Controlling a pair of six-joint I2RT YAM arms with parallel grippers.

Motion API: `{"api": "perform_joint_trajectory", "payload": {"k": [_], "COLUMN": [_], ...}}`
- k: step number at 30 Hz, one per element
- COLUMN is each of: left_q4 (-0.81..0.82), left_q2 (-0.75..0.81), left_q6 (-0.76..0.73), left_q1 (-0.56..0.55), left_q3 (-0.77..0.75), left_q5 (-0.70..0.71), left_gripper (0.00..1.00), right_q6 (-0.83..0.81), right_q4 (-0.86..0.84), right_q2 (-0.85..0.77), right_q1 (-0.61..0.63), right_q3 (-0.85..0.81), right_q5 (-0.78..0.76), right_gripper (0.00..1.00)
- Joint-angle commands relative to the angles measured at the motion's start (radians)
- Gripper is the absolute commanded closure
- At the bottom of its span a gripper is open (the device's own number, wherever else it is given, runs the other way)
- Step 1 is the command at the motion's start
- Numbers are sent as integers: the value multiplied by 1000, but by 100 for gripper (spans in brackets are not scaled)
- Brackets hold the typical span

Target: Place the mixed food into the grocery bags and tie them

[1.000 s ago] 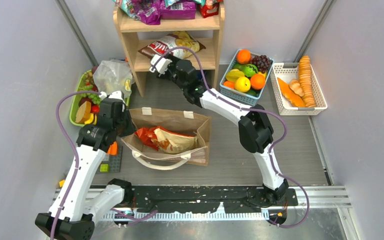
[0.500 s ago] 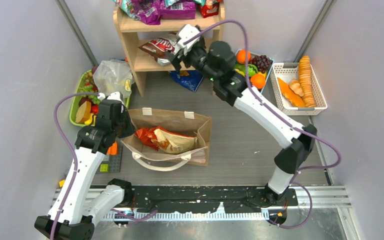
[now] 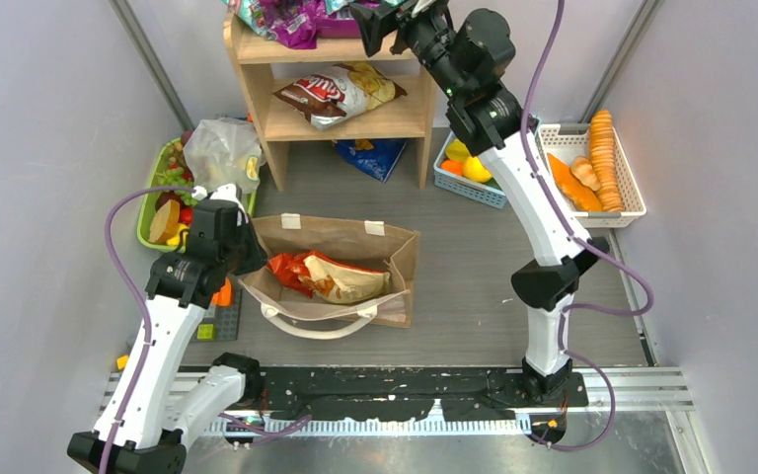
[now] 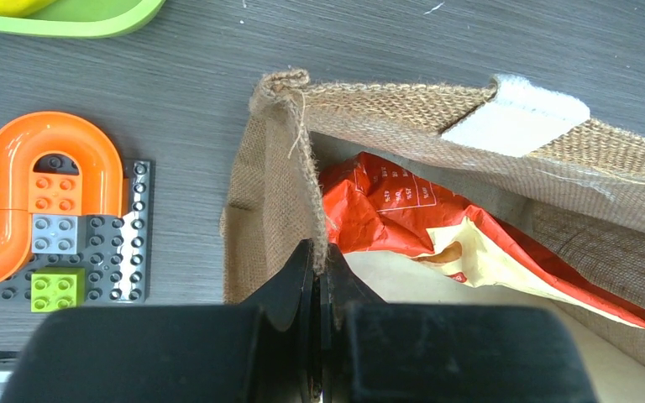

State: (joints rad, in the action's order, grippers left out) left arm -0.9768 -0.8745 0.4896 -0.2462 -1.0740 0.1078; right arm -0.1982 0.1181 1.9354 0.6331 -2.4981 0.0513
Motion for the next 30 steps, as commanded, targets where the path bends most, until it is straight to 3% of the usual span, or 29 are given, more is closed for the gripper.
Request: {"api": "perform_joint_trajectory", "payload": {"k": [1, 11, 17, 21, 22, 24, 25, 27, 30], "left_q4": [18, 28, 32, 39, 42, 46, 46, 43, 32], "left_q2": [12, 0, -17, -32, -36, -45, -48, -51, -50], "left_q6": [7, 6, -1, -2, -3, -2, -4, -5, -20], "left_q1": [1, 2, 1, 1, 2, 1, 1, 2, 2], "left_q3": [8, 19, 11, 5, 3, 2, 0, -4, -17], "left_q5": [-36, -32, -26, -21, -23, -25, -25, -24, -2], "left_gripper": [100, 100, 100, 100, 100, 100, 100, 100, 100], "right_q6": [242, 297, 209, 151, 148, 146, 148, 150, 140], "right_q4": [-123, -341, -410, -447, -455, -473, -484, -488, -485], "right_q2": [72, 270, 312, 327, 330, 337, 337, 331, 278], "right_q1": [-51, -71, -76, -78, -78, -78, -78, -76, -64], "right_q3": [-40, -137, -144, -144, -145, -144, -143, -141, -92], "right_q5": [45, -77, -165, -176, -176, -168, -166, -151, -111], "right_gripper": [10, 12, 15, 22, 26, 46, 68, 81, 87]}}
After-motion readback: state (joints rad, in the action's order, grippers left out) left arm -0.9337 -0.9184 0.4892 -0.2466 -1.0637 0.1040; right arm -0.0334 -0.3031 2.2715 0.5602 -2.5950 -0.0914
